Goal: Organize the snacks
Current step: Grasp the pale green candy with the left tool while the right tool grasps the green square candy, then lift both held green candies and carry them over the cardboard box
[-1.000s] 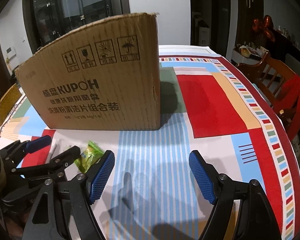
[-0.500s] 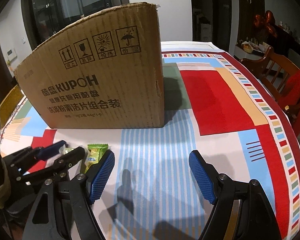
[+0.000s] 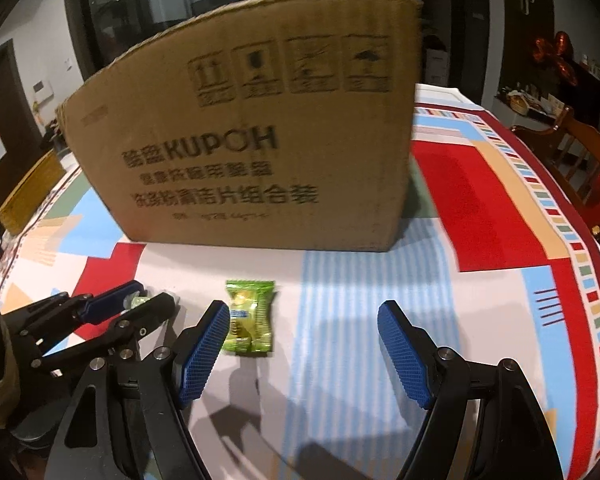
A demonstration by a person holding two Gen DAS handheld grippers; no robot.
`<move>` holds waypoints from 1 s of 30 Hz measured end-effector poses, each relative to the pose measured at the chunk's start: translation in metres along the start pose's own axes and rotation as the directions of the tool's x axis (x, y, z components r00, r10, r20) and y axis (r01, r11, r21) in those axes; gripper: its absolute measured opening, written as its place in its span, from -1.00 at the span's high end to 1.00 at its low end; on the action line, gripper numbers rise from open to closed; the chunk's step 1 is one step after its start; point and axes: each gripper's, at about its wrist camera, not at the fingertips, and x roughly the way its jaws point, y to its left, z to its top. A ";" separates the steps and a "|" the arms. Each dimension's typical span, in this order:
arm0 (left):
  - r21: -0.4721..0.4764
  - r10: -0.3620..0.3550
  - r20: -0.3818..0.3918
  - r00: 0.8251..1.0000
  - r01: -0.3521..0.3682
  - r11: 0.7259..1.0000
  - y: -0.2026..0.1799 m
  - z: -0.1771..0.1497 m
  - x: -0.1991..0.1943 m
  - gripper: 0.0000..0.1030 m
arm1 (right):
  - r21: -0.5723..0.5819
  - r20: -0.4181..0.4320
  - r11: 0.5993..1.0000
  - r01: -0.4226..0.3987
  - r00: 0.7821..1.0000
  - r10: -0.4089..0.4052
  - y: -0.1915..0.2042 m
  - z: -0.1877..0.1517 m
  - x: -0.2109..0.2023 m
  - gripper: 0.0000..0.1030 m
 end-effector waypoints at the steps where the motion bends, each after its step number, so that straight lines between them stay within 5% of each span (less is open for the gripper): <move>1: -0.004 0.001 0.000 1.000 -0.001 1.000 0.005 -0.001 -0.001 0.41 | -0.006 -0.002 1.000 -0.001 1.000 0.001 0.003 0.000 0.002 -0.50; 9: -0.037 0.006 0.003 1.000 -0.005 0.999 0.012 0.004 0.004 0.41 | -0.055 -0.035 0.998 -0.004 0.999 0.002 0.023 -0.002 0.015 0.06; 11: -0.042 0.004 0.003 1.000 -0.004 0.999 0.018 0.003 0.001 0.42 | -0.069 -0.033 0.998 0.008 0.999 -0.010 0.027 -0.003 0.015 0.44; 16: -0.053 0.004 0.007 1.000 -0.004 0.999 0.023 0.004 0.000 0.43 | -0.060 -0.032 0.998 0.005 0.999 -0.006 0.027 0.001 0.013 0.60; 30: -0.061 0.004 0.054 0.999 -0.001 0.998 0.022 0.010 -0.030 0.44 | -0.055 0.000 0.998 -0.002 1.000 0.002 0.033 0.008 -0.014 0.60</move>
